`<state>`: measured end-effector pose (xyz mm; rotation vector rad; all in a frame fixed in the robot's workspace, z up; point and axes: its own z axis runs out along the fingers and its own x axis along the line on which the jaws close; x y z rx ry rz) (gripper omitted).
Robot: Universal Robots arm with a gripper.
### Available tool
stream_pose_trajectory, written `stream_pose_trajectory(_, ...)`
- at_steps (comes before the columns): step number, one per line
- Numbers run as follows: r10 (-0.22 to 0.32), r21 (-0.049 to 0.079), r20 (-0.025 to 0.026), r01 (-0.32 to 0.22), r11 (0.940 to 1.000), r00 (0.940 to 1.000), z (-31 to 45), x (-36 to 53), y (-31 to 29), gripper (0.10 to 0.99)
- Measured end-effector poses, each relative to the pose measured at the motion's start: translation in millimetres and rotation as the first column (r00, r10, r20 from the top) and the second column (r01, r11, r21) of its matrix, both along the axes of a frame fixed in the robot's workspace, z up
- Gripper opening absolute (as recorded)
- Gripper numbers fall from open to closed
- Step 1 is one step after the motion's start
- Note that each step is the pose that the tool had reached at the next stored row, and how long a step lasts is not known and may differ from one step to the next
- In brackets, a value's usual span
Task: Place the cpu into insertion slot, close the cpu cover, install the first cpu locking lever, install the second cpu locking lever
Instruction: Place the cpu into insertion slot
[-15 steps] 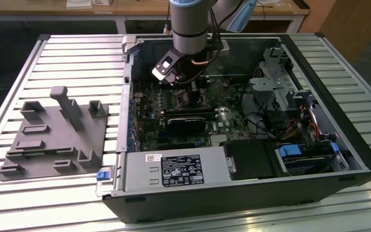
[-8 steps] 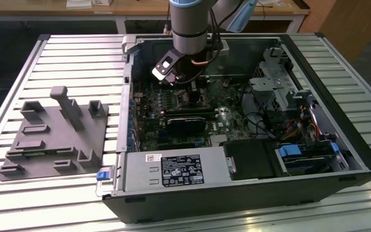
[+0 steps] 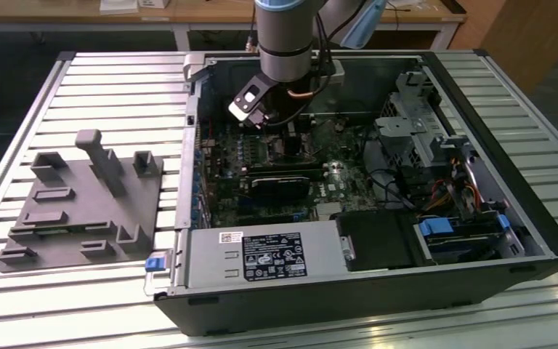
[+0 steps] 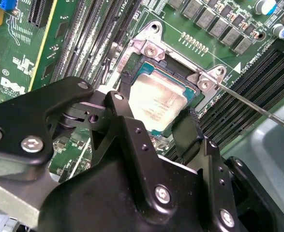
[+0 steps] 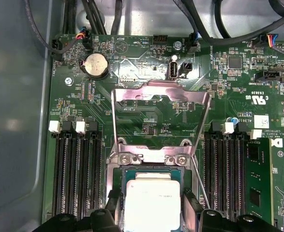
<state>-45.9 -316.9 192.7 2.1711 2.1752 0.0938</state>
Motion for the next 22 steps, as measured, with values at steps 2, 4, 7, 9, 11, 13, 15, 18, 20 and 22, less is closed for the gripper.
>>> stream_pose_trajectory(2,0.0,0.0,-0.0001,0.0,1.0,1.0,0.0,0.0,0.0,0.616)
stream_pose_trajectory(4,0.0,0.0,-0.0002,0.0,1.0,1.0,0.7,-0.1,-0.1,0.616)
stream_pose_trajectory(7,0.0,0.0,0.0,0.0,1.0,1.0,4.6,0.0,0.0,0.616)
stream_pose_trajectory(9,0.0,0.0,0.0,0.0,1.0,1.0,8.0,0.0,0.0,0.616)
stream_pose_trajectory(11,0.0,0.0,0.0,0.0,1.0,1.0,11.6,0.0,0.0,0.616)
stream_pose_trajectory(13,0.0,0.0,0.0001,0.0,1.0,1.0,15.1,0.0,0.0,0.616)
stream_pose_trajectory(15,0.0,0.0,0.0002,0.0,1.0,1.0,18.1,0.0,0.0,0.616)
stream_pose_trajectory(18,0.0,0.0,0.0004,0.0,1.0,1.0,19.4,0.0,0.1,0.616)
stream_pose_trajectory(20,0.0,-0.001,0.0003,0.0,1.0,1.0,19.5,0.0,0.0,0.616)
stream_pose_trajectory(22,0.0,-0.001,0.0003,0.0,1.0,1.0,19.5,0.0,0.0,0.616)
